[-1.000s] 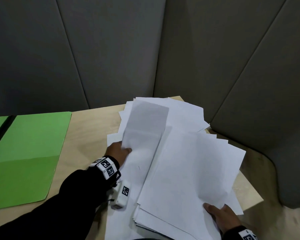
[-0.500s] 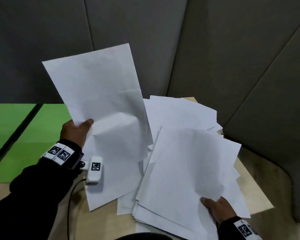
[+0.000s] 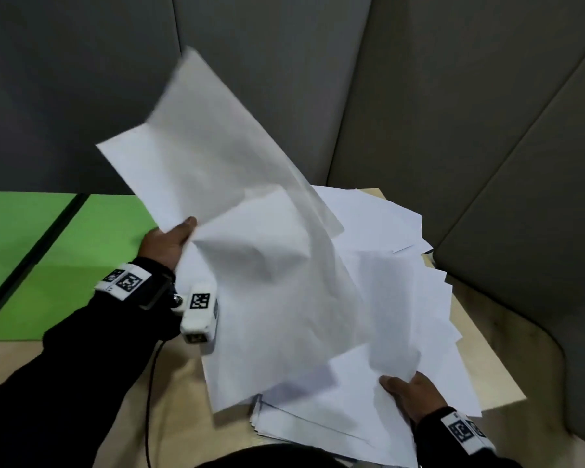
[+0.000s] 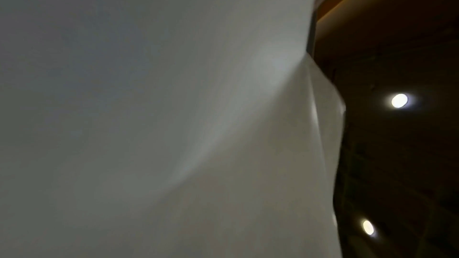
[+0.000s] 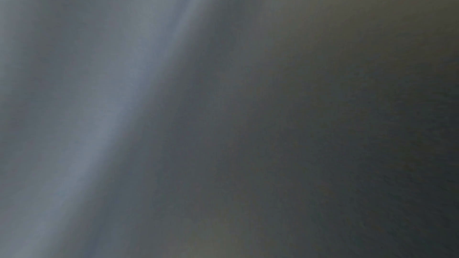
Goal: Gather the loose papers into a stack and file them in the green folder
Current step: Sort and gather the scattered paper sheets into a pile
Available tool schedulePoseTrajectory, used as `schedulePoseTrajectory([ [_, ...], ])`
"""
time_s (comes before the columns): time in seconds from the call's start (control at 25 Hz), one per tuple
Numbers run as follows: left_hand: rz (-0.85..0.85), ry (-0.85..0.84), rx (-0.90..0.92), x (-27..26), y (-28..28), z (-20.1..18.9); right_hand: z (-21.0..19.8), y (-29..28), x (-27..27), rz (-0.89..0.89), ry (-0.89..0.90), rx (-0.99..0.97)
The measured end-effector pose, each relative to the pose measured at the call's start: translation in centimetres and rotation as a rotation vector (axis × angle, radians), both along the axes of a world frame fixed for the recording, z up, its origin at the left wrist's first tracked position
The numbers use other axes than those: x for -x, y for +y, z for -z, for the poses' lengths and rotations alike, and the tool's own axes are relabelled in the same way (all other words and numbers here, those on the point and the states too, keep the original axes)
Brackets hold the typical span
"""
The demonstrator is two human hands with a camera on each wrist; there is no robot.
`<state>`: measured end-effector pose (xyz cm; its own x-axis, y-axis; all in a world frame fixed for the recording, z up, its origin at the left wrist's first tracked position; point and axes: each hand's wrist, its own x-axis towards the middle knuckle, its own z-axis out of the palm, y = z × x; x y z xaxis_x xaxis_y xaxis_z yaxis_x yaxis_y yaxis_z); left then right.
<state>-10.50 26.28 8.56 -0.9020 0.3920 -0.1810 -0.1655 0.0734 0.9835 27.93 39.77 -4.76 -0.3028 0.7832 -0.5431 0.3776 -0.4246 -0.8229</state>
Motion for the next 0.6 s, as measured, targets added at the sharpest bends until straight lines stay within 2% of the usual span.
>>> schedulePoseTrajectory([
  [0.12, 0.185, 0.014, 0.048, -2.1, 2.2, 2.6, -0.1, 0.1, -0.1, 0.013, 0.006, -0.004],
  [0.28, 0.525, 0.172, 0.428, -5.1, 5.4, 6.5, 0.1, 0.6, 0.3, 0.127, 0.162, 0.071],
  [0.36, 0.583, 0.263, 0.565, -6.6, 6.9, 7.7, -0.5, 0.8, 0.5, 0.17, 0.248, 0.139],
  [0.44, 0.607, 0.263, 0.603, -8.1, 8.3, 8.4, -1.0, 0.6, 0.8, 0.141, 0.216, 0.14],
  [0.6, 0.633, 0.252, 0.597, -10.2, 10.3, 9.9, -0.5, -0.2, 1.1, 0.069, 0.042, -0.072],
])
